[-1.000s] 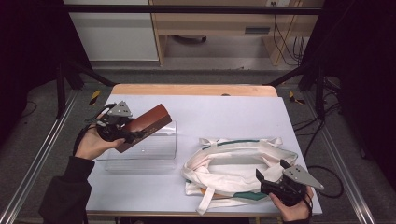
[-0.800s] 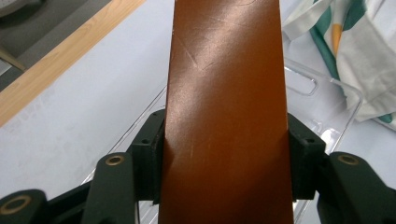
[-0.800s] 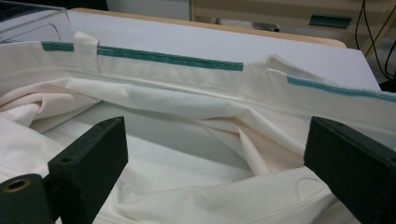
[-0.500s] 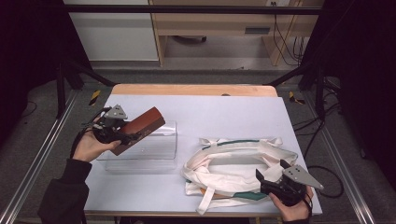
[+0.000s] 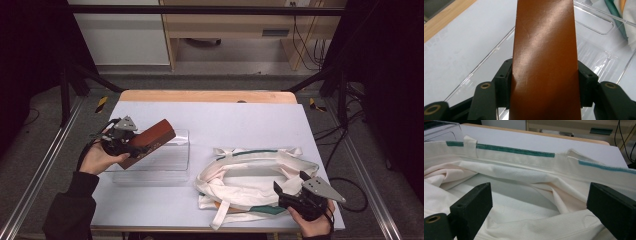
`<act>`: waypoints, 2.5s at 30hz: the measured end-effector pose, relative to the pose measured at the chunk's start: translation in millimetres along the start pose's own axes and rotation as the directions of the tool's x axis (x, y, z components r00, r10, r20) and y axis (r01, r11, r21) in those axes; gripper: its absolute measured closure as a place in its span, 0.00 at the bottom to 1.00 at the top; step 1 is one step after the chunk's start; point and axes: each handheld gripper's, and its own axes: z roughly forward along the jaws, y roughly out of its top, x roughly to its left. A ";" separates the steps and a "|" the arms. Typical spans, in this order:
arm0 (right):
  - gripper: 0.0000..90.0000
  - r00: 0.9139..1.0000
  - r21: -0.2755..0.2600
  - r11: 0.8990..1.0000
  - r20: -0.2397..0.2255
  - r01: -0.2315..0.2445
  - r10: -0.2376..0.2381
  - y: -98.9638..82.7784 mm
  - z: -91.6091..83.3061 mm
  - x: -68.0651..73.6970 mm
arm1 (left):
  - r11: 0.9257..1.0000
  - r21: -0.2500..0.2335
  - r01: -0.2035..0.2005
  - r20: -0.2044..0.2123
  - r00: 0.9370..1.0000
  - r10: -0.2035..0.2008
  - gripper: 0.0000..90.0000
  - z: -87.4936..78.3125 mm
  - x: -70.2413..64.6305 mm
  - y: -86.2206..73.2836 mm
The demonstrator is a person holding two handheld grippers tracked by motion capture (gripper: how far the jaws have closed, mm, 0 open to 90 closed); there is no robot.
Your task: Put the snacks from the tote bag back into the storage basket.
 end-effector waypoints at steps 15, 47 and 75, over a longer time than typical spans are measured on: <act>0.08 1.000 0.003 1.000 -0.002 0.000 0.000 -0.4 0.5 0.1 | 1.000 0.028 -0.005 0.025 1.000 0.005 0.48 18.1 -4.7 -7.0; 0.08 1.000 0.004 1.000 -0.006 0.006 -0.006 -0.9 1.7 0.8 | 0.990 0.136 0.032 0.006 0.999 -0.033 0.46 53.5 -5.8 -20.4; 0.08 1.000 0.008 1.000 -0.008 0.000 0.000 -1.6 2.6 2.3 | 0.935 -0.296 0.196 -0.112 0.965 -0.238 0.67 -10.0 -36.3 -42.8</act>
